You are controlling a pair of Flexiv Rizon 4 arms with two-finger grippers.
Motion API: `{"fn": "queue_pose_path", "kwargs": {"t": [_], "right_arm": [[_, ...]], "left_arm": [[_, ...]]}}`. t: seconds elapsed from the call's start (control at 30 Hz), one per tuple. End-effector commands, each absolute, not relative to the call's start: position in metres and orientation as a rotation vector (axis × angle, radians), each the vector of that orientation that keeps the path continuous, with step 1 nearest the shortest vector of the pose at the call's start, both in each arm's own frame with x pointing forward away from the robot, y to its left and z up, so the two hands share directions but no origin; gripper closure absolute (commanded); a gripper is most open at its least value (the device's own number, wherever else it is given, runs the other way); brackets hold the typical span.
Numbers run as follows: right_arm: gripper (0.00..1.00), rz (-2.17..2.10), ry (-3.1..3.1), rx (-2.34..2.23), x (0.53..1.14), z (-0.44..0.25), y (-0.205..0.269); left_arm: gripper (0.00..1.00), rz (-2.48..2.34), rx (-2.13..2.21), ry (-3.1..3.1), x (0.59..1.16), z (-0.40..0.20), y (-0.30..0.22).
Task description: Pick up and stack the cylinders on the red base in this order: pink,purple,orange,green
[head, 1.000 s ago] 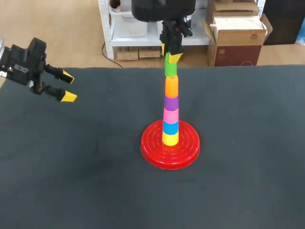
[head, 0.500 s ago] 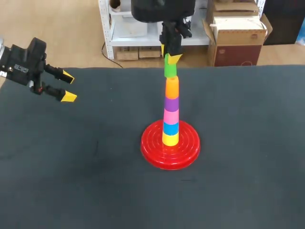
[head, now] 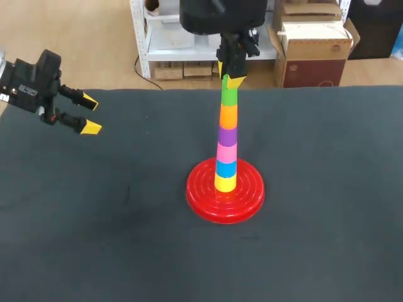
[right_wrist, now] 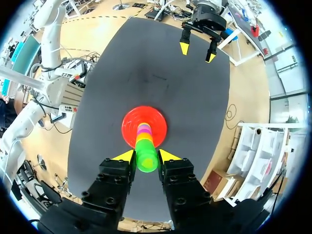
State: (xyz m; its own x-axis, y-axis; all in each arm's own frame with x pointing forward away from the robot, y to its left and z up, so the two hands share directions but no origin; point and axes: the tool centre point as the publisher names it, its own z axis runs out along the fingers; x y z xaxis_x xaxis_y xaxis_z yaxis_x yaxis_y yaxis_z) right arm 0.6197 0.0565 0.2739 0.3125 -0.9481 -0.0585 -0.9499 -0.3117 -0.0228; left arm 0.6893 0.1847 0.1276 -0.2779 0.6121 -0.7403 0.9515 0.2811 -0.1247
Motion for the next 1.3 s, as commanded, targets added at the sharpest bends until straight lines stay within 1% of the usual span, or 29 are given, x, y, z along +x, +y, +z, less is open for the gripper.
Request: {"fn": "queue_pose_path", "kwargs": {"t": [0.03, 0.6, 0.67, 0.7, 0.97, 1.3], "right_arm": [[1.0, 0.03, 1.8, -2.473, 0.614, 0.269, 0.054], [1.0, 0.108, 1.85, -2.436, 0.618, 0.245, 0.054], [0.53, 0.117, 1.83, -2.418, 0.617, 0.251, 0.055], [0.0, 0.129, 1.815, -2.408, 0.615, 0.254, 0.054], [0.0, 0.301, 1.78, -2.181, 0.614, 0.279, 0.041], [0.0, 0.422, 1.91, -1.879, 0.622, 0.277, 0.015]], "left_arm": [[0.0, -0.772, 1.398, 1.98, 0.689, 0.127, 0.185], [0.0, -0.772, 1.398, 1.98, 0.689, 0.127, 0.185], [0.0, -0.772, 1.398, 1.98, 0.689, 0.127, 0.185], [0.0, -0.772, 1.398, 1.98, 0.689, 0.127, 0.185], [0.0, -0.772, 1.398, 1.98, 0.689, 0.127, 0.185], [0.0, -0.772, 1.398, 1.98, 0.689, 0.127, 0.185]]}}
